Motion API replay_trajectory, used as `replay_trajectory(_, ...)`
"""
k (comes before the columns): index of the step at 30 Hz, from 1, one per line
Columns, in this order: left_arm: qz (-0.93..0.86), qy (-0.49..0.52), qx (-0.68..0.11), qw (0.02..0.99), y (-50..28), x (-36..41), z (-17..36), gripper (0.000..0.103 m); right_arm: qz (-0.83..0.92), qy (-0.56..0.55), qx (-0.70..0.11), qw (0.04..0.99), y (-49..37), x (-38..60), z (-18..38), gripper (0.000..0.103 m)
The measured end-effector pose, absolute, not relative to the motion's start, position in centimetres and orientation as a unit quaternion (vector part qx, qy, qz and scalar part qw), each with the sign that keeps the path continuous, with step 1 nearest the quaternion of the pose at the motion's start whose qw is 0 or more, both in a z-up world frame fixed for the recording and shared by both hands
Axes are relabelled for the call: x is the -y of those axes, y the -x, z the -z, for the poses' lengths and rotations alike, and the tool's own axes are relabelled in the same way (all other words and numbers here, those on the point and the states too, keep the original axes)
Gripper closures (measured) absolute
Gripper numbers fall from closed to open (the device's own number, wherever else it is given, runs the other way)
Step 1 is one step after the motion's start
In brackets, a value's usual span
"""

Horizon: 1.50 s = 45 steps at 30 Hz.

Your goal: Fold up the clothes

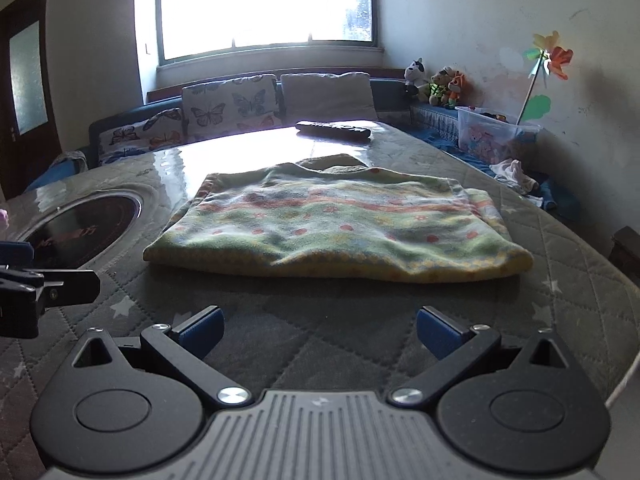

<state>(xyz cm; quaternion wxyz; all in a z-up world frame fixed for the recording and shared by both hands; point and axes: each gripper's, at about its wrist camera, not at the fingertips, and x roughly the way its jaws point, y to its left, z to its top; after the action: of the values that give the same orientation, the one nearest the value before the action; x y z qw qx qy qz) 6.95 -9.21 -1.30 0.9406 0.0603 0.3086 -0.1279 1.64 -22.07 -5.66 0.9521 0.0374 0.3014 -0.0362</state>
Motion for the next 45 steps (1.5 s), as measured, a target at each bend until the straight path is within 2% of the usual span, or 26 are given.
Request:
replay_trajectory(25, 0.13, -0.08, -0.302, 0.941, -2.2, 10.7, 1.8, 0.0, 0.048, -0.025, -0.293, 0.955, 1.3, 21.3, 5.5, 0.0)
replay_trajectory(45, 0.136, -0.087, -0.303, 0.939, -2.2, 11.1, 2.0, 0.0, 0.049, -0.017, -0.296, 0.954, 0.7, 21.2, 5.6, 0.0)
